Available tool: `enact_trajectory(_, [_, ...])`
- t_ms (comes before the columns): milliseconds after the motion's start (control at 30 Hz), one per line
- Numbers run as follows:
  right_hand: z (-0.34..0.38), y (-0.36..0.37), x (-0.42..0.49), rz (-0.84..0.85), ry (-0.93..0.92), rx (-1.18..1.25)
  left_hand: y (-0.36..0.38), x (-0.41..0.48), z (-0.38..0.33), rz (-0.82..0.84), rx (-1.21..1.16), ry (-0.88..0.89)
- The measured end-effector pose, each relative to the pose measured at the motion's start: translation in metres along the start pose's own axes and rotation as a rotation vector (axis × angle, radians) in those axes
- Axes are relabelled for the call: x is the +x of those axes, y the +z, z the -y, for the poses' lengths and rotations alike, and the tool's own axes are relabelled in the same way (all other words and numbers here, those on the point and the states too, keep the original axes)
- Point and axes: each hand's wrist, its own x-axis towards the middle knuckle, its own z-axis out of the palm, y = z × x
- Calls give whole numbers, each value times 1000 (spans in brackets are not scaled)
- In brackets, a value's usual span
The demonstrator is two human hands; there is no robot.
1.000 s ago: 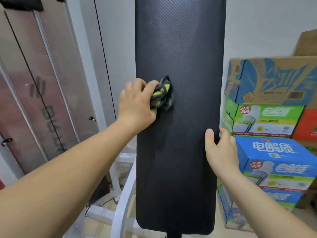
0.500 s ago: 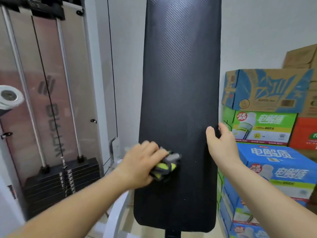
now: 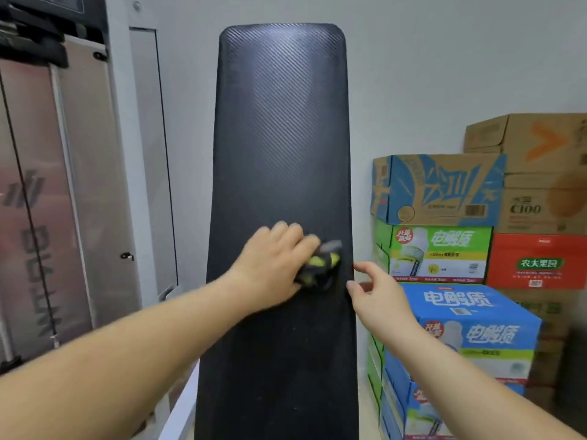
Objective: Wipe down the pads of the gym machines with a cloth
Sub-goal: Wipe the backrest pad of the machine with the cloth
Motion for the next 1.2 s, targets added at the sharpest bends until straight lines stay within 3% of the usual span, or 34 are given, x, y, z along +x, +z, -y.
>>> enact_trajectory(133, [-7, 1, 5, 18, 28, 19, -21, 96, 33, -51, -12, -452])
enact_trajectory(233, [-6, 3, 7, 9, 32, -41, -18, 116, 7, -85, -98, -560])
enact_trajectory(400, [-16, -16, 1, 87, 240, 217, 11, 57, -73, -57, -179, -204])
enact_trajectory(533, [-48, -18, -23, -8, 317, 112, 30, -26, -121, 11, -287, -99])
enact_trajectory(633, [-62, -9, -40, 12, 322, 58, 20, -57, -111, 108, -216, 189])
enact_trajectory(700, [-59, -4, -43, -22, 260, 71, 6, -43, -75, 132, -96, 226])
enact_trajectory(733, [-55, -1, -43, -33, 218, 71, -1, -34, -53, 95, -58, 125])
enact_trajectory(833, [-42, 9, -46, -6, 121, 18, -13, -21, 9, -16, -123, -421])
enact_trajectory(933, [-38, 23, -51, -28, 75, 11, -3, -42, -8, -41, -265, -609])
enact_trajectory(1033, [-45, 37, -54, -100, 67, 30, 14, -91, -72, 31, -312, -456])
enact_trajectory(1200, [-56, 45, -66, -155, 114, 53, 27, -172, -115, 239, -267, 167])
